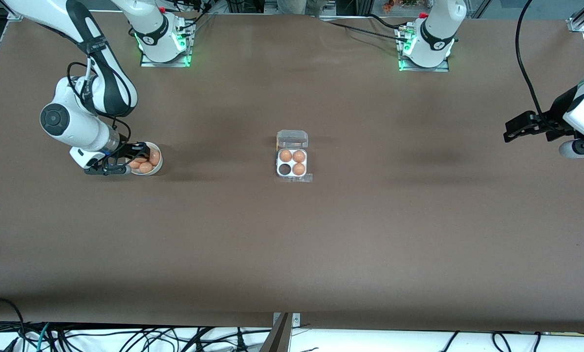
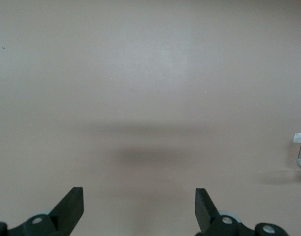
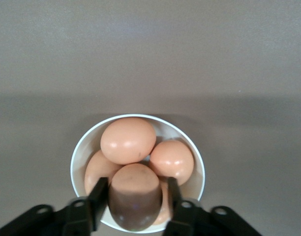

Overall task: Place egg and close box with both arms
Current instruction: 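Lower the right gripper and grasp one brown egg in the bowl, then lift the egg with the right gripper and carry it to the carton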

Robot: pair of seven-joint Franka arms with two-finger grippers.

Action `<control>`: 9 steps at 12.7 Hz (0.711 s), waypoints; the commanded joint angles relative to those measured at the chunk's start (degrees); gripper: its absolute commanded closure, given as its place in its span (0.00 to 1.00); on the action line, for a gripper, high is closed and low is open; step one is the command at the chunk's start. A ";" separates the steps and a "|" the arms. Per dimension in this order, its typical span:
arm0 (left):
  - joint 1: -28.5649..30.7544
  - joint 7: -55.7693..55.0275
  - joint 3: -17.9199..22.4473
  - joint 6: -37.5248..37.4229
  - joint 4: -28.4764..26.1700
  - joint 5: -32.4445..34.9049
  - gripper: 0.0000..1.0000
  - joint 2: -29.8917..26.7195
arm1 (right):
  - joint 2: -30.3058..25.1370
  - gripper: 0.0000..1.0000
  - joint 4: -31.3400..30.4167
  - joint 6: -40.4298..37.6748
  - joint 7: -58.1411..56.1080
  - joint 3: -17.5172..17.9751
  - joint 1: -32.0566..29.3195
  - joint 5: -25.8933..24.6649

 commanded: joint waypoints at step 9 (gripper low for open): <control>0.16 1.42 0.03 0.07 0.98 0.19 0.00 0.51 | -8.27 1.00 17.80 -29.94 3.61 1.55 1.04 0.60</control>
